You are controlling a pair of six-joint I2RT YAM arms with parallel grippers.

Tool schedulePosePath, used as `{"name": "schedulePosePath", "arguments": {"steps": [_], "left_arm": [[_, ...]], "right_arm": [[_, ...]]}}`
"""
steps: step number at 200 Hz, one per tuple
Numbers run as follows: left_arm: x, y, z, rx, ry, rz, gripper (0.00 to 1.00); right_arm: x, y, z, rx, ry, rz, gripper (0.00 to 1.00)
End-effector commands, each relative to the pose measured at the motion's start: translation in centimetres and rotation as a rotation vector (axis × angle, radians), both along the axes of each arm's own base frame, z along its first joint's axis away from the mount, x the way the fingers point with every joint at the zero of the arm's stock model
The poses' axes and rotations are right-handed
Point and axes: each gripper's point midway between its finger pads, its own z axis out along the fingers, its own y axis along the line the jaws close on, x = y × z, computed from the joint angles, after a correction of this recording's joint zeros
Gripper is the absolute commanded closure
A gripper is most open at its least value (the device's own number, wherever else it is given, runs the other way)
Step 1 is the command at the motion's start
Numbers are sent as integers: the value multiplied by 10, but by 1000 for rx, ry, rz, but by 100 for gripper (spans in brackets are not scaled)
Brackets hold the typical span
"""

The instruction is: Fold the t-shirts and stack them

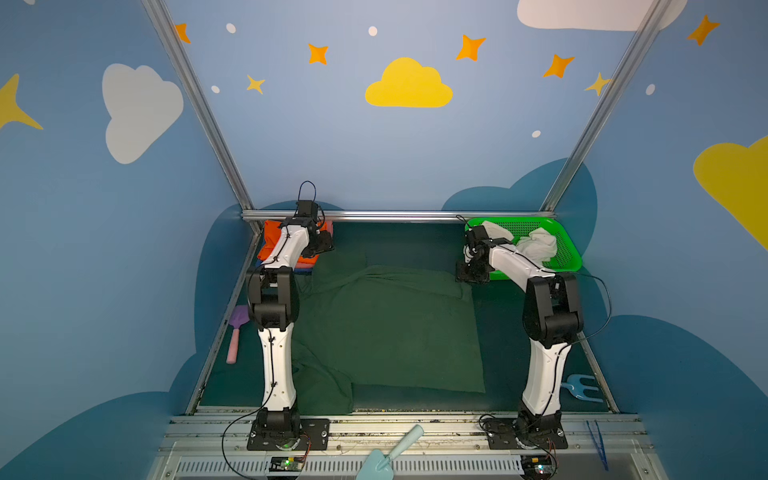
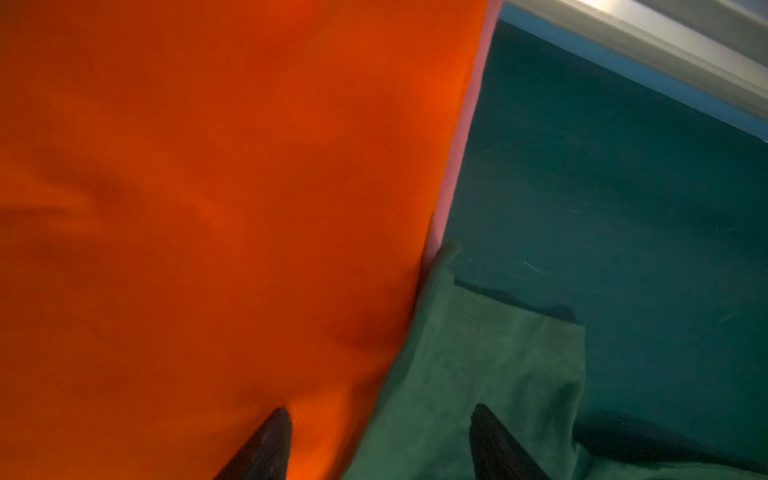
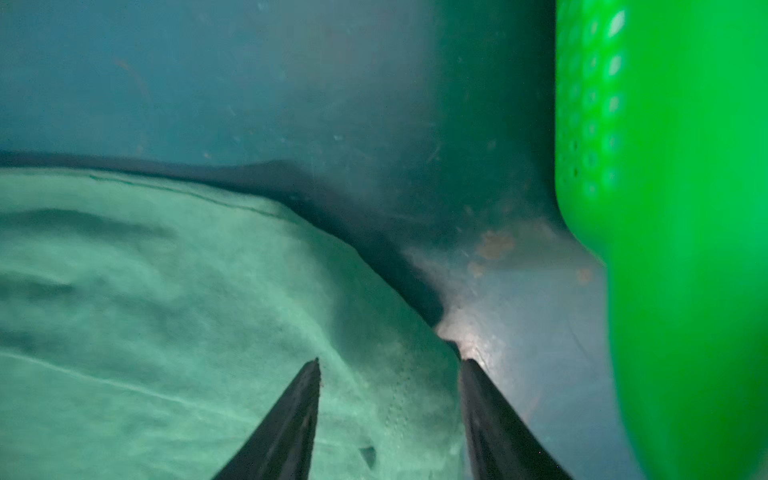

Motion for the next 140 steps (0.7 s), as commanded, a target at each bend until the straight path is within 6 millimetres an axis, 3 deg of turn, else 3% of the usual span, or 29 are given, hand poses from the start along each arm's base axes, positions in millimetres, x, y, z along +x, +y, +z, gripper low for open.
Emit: {"name": "schedulePosePath", "arguments": {"steps": [1, 42, 93, 110, 140], "left_arm": [[6, -10, 7, -5, -5, -35, 34], [21, -20, 2, 16, -25, -48, 52], [32, -20, -5, 65, -16, -45, 72], [33, -17, -10, 85, -5, -46, 71], [32, -11, -12, 134, 3, -49, 51]], "right_arm": [[1, 0, -10, 63, 27, -39, 42], [-1, -5, -18, 89, 50, -62, 42], [-5, -8, -23, 92, 64, -70, 42], [-7, -9, -25, 89, 71, -74, 42], [-8, -10, -24, 88, 70, -75, 42]]}}
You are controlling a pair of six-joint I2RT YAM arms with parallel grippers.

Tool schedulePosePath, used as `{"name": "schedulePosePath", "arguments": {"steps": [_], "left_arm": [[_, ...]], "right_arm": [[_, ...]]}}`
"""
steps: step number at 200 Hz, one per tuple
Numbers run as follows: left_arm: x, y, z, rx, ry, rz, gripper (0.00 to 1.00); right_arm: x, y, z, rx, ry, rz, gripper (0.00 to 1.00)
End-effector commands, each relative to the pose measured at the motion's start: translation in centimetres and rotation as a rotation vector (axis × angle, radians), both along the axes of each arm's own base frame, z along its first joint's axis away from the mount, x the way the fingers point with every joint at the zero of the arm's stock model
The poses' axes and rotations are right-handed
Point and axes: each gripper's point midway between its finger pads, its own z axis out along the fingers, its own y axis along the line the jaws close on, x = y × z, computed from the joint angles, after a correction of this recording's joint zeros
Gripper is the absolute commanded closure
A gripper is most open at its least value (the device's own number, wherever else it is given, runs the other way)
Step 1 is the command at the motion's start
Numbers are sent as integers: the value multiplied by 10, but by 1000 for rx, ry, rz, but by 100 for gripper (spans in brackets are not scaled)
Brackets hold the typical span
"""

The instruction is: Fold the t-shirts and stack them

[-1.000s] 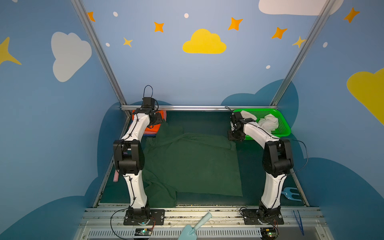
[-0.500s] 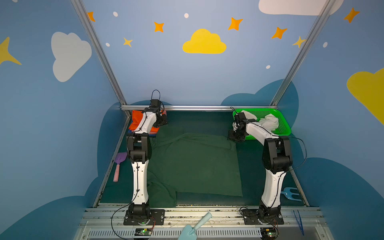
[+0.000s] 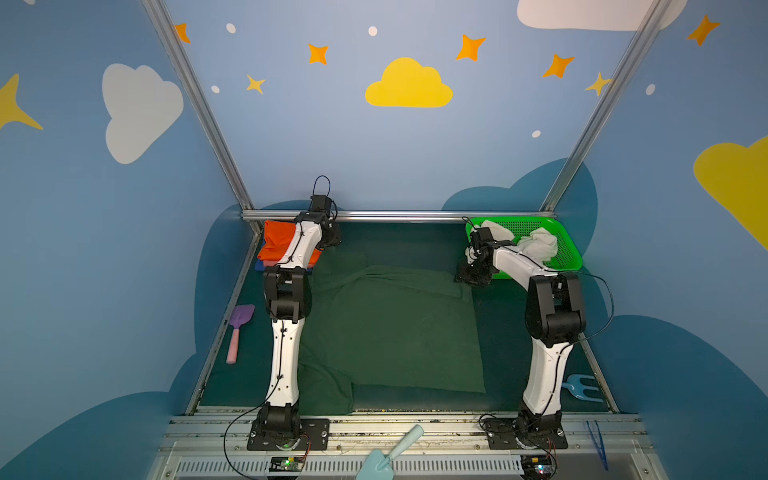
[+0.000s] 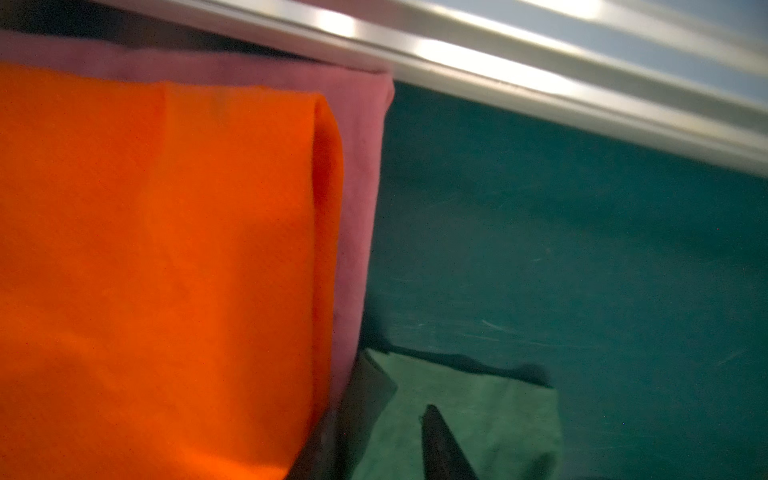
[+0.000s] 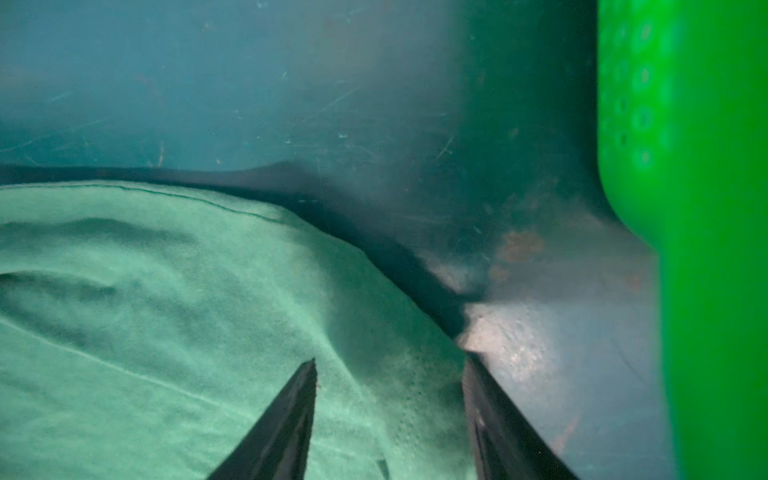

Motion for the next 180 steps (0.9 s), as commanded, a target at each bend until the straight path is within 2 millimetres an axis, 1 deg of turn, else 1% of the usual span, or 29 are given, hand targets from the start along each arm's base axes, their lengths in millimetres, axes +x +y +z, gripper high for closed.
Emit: {"name": "schedulePosePath", "arguments": {"steps": [1, 13, 20, 35, 44, 58, 69, 95, 114, 129, 148, 163, 176, 177, 180], "left_arm": [[-6, 10, -4, 65, 33, -1, 51], [-6, 11, -5, 87, 34, -6, 49], [-6, 10, -6, 95, 35, -11, 51], [-6, 9, -7, 103, 38, -15, 67], [-6, 9, -8, 105, 40, -16, 73], [-5, 8, -5, 109, 32, -12, 87], [-4, 7, -1, 108, 21, -15, 95], [-3, 1, 11, 109, -4, -29, 95], [-7, -2, 27, 107, -31, -38, 95], [-12, -7, 43, 95, -62, -54, 95], [-26, -15, 67, 70, -106, -86, 95], [-43, -20, 78, 52, -126, -114, 95], [-63, -22, 82, 40, -136, -130, 95], [-63, -21, 85, 40, -144, -130, 95], [-69, -21, 84, 38, -140, -132, 95]], "right_arm": [[-5, -11, -15, -13, 40, -31, 42], [-5, -12, -14, -12, 38, -33, 41], [-5, -12, -14, -11, 35, -34, 41], [-5, -12, -14, -11, 36, -35, 41], [-5, -11, -14, -10, 37, -34, 42], [-6, -11, -14, -8, 38, -36, 42], [-6, -12, -15, -10, 38, -35, 42], [-9, -13, -17, -14, 47, -37, 42], [-10, -14, -16, -14, 43, -36, 42], [-12, -13, -14, -10, 40, -33, 41], [-13, -12, -13, -4, 35, -31, 42], [-15, -12, -12, -1, 35, -30, 42], [-17, -13, -12, 0, 33, -30, 42], [-17, -13, -12, 1, 33, -32, 41], [-18, -13, -12, 2, 31, -32, 42]]}}
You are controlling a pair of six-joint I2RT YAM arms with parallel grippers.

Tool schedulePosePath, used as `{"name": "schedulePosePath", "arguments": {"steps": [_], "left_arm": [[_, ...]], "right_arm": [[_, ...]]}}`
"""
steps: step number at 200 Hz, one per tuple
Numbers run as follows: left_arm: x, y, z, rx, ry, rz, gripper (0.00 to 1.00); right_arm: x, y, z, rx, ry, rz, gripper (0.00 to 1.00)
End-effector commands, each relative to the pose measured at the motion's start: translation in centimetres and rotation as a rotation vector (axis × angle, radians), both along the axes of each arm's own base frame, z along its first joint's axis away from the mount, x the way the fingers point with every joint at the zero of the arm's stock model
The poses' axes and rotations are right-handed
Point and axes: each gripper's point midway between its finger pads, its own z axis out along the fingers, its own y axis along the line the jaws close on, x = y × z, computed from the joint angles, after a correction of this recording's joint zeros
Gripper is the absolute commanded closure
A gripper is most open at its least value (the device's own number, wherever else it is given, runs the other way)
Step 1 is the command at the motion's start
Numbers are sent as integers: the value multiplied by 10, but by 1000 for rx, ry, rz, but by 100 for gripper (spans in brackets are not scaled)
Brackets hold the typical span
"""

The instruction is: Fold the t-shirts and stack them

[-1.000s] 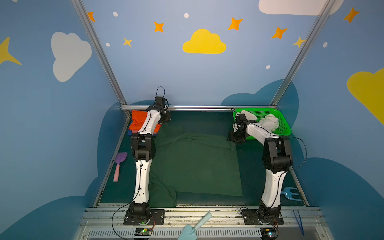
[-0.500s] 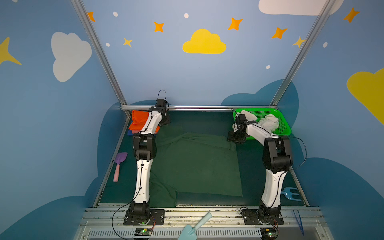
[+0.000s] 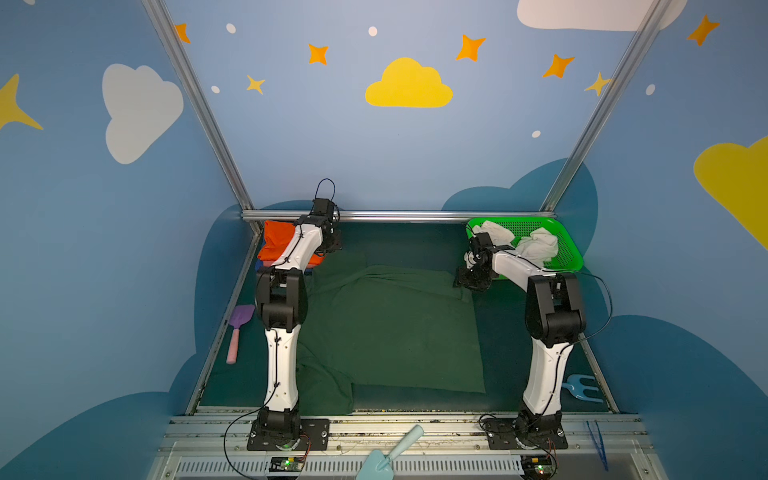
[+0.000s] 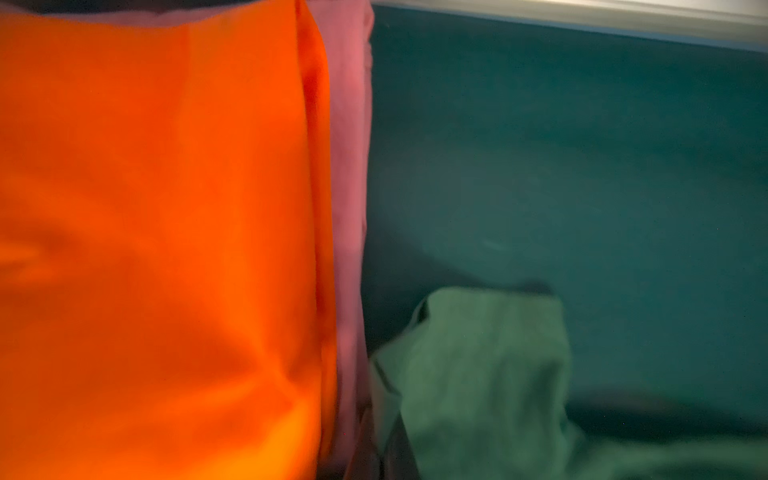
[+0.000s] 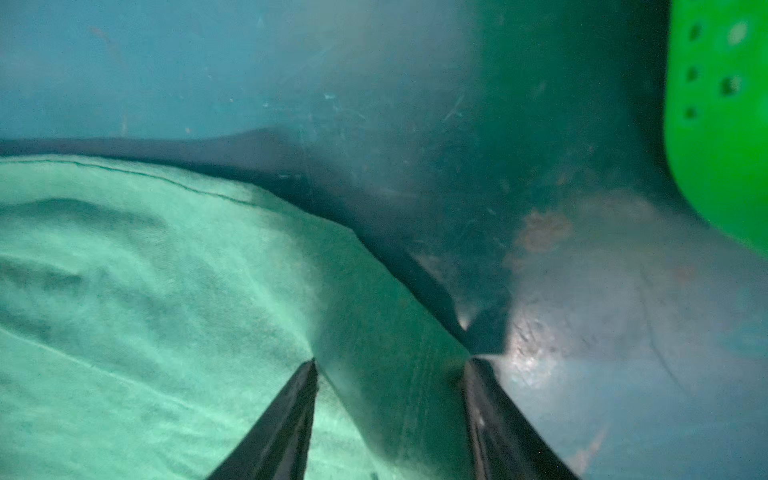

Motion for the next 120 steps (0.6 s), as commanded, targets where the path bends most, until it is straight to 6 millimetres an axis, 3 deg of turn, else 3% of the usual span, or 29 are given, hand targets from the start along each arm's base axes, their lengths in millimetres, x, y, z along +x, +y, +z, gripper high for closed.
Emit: {"name": "schedulePosePath", "arguments": {"steps": [1, 60, 120], "left_arm": [[-17, -9, 45, -36, -117, -55, 95], [-110, -12, 42, -100, -120, -70, 95], [-181, -29, 40, -158, -140, -105, 95]], "right_arm": [[-6, -14, 5, -10, 7, -45, 42], [-16, -10, 13, 14, -15, -35, 42], [-24, -9, 20, 23, -31, -23, 41]]}}
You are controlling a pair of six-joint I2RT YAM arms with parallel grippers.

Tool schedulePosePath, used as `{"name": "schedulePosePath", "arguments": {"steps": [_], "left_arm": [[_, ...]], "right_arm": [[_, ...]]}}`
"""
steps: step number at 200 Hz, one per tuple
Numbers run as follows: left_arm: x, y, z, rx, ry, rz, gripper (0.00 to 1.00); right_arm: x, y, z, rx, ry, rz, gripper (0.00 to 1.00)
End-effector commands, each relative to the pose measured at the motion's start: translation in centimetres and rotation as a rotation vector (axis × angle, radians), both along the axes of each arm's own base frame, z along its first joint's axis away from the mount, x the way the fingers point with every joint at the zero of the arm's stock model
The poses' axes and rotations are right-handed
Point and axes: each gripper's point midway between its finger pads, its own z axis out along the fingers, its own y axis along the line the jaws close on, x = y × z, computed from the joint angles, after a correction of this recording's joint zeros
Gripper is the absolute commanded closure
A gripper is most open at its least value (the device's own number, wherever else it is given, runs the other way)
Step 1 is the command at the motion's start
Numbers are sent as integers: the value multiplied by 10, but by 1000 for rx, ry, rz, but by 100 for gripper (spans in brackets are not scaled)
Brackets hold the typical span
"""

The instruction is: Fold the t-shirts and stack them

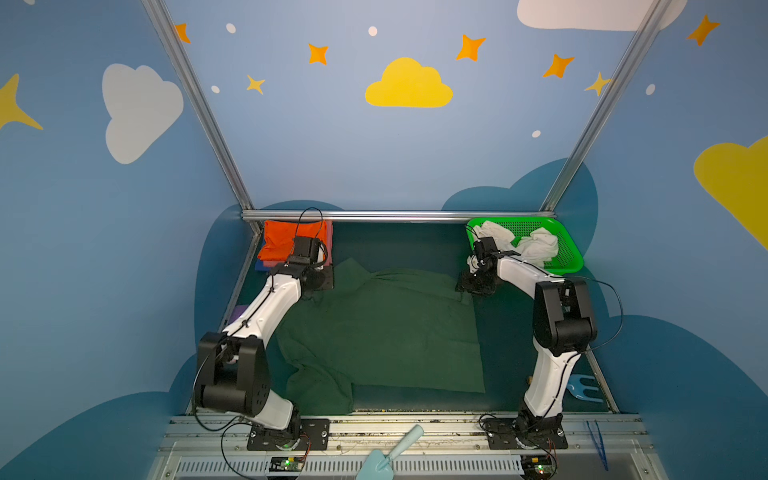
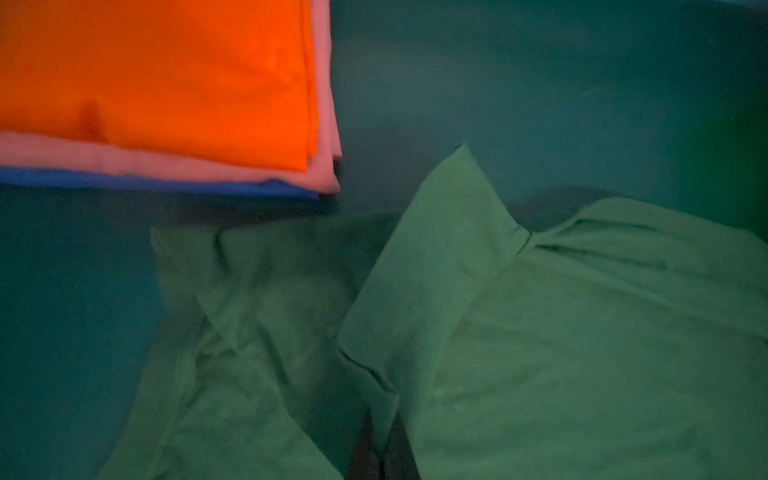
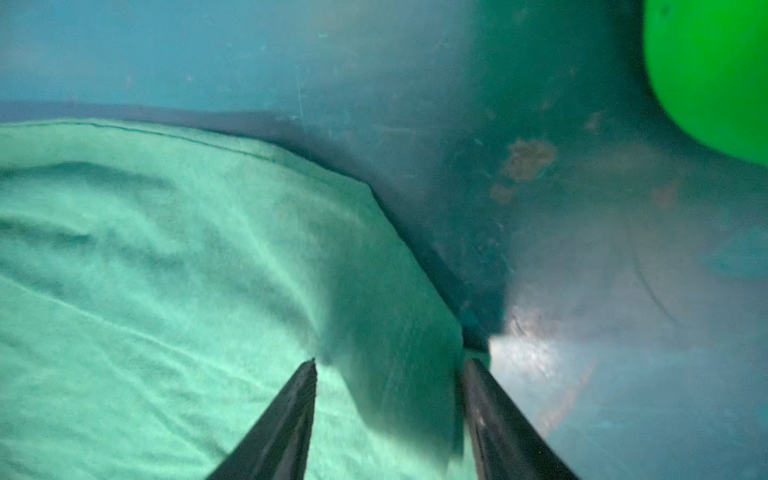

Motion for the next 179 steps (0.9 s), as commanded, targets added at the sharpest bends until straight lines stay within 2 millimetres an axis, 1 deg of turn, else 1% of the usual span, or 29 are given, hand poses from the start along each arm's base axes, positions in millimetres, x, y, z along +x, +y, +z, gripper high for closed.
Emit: {"name": "schedulePosePath", "arguments": {"steps": [1, 22, 57, 88, 121, 142, 179], "left_arm": [[-12, -11, 16, -44, -64, -17, 95], [-32, -19, 9, -57, -52, -33, 94], [-55, -34, -7, -62, 9, -69, 92], [-78, -40, -29, 20, 110, -94, 91], [-100, -46, -47, 125, 217, -136, 91], [-110, -45, -56, 197, 281, -154, 93], [-117, -42, -70, 261, 361, -154, 92]], "right_arm": [[-3, -4, 11, 5, -15, -18, 41], [-3, -5, 11, 0, -16, -12, 41], [-2, -5, 13, -3, -20, -3, 41], [0, -3, 15, 2, -25, 11, 40], [3, -4, 15, -10, -20, 23, 40], [8, -6, 18, -25, -29, 24, 40], [22, -7, 26, -40, -51, 30, 39]]}}
